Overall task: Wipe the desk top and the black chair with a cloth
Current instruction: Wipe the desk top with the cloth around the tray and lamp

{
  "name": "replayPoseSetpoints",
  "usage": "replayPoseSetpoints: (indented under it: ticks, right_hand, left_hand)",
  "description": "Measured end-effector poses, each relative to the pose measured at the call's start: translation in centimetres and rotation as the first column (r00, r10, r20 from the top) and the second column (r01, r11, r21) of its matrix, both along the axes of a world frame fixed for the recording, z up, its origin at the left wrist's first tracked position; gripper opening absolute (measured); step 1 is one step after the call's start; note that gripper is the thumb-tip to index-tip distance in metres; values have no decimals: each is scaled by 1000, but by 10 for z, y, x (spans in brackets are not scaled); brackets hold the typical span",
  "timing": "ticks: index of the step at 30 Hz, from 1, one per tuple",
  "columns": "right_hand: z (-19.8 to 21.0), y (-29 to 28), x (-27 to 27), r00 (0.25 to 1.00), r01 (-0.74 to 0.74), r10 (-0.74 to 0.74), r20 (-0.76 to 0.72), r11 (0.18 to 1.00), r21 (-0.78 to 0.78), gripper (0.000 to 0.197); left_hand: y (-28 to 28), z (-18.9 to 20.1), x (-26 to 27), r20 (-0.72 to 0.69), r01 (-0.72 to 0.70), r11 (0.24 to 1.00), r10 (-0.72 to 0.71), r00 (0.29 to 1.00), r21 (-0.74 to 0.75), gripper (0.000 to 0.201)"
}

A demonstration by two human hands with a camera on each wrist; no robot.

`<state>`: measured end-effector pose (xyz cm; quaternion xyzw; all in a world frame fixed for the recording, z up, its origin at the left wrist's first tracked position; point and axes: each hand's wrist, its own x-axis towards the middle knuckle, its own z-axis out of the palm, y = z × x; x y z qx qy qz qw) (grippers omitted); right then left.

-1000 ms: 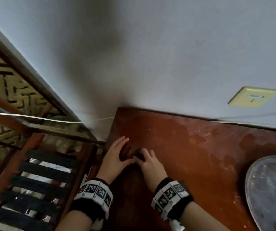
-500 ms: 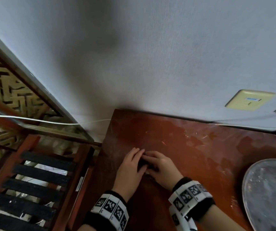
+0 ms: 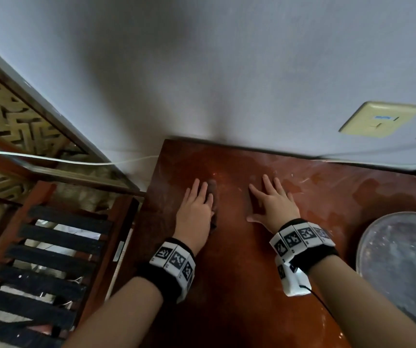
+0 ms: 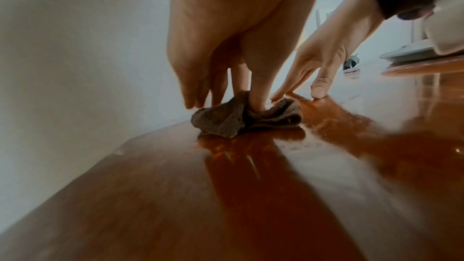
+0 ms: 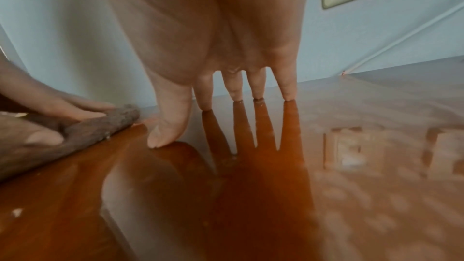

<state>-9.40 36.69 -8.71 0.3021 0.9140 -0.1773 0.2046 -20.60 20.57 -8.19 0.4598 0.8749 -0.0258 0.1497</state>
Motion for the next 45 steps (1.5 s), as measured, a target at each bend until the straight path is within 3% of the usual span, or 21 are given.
replayPoseSetpoints:
  ticks: [4, 9, 12, 14, 16, 19, 21, 23, 26, 29, 31, 33, 36, 38, 41, 45]
  right_hand:
    - [-3, 0, 2, 1000, 8, -8, -25, 1000, 3, 85]
    - [-1, -1, 0, 1000, 5, -4, -19, 1000, 5, 85]
    - [0, -2, -1, 1000, 16, -16, -18, 1000, -1, 85]
    - [1, -2, -1, 1000, 21, -21, -17, 1000, -5, 85]
    - [0, -2, 0, 1000, 23, -23, -16, 1000, -9, 86]
    - [0, -1, 0, 1000, 24, -24, -20, 1000, -12, 86]
    - [-1, -1, 0, 999, 22, -22, -24, 1000, -12, 86]
    - [-1, 0, 0, 1000, 19, -19, -25, 1000, -5, 86]
    - [1, -1, -3, 1000, 13, -13, 5, 1000, 2, 87]
    - [5, -1, -13, 1000, 0, 0, 28, 1000, 21, 90]
    - [5, -3, -23, 1000, -11, 11, 9, 1000, 21, 95]
    - [4, -7, -33, 1000, -21, 21, 8, 1000, -6, 100]
    - [-1, -10, -39, 999, -32, 33, 35, 999, -12, 104]
    - [-3, -9, -36, 998, -52, 52, 34, 999, 8, 103]
    - [-2, -8, -34, 998, -53, 53, 22, 999, 5, 102]
    - [-1, -9, -36, 998, -55, 55, 30, 998, 10, 103]
  left_hand:
    - [-48, -9, 15, 16, -22, 993, 21, 1000, 116, 46]
    - [-85, -17, 29, 158, -61, 980, 31, 987, 191, 48]
    - [-62, -24, -8, 101, -161, 953, 139, 985, 255, 43]
    - [-44, -20, -50, 86, -272, 936, 259, 962, 221, 44]
    - [-35, -17, -82, 83, -303, 932, 292, 953, 198, 46]
    - [-44, -22, -88, 123, -217, 945, 192, 974, 244, 43]
    - [-67, -33, -70, 108, -100, 929, 65, 992, 357, 40]
    - [-91, -37, -41, 141, -5, 890, -66, 988, 457, 39]
    - [-108, -35, -27, 161, 96, 875, -193, 968, 475, 40]
    - [-95, -39, -65, 68, 8, 905, -40, 997, 426, 41]
    - [-80, -38, -91, 114, -160, 916, 126, 985, 368, 45]
    - [-74, -38, -97, 146, -214, 912, 173, 974, 349, 45]
    - [-99, -41, -67, 140, -154, 879, 100, 985, 452, 41]
    - [-130, -41, -25, 201, -146, 836, 44, 979, 529, 38]
    - [-160, -39, 32, 291, -86, 833, -92, 952, 547, 41]
    - [-142, -40, -9, 251, -12, 880, -122, 960, 475, 47]
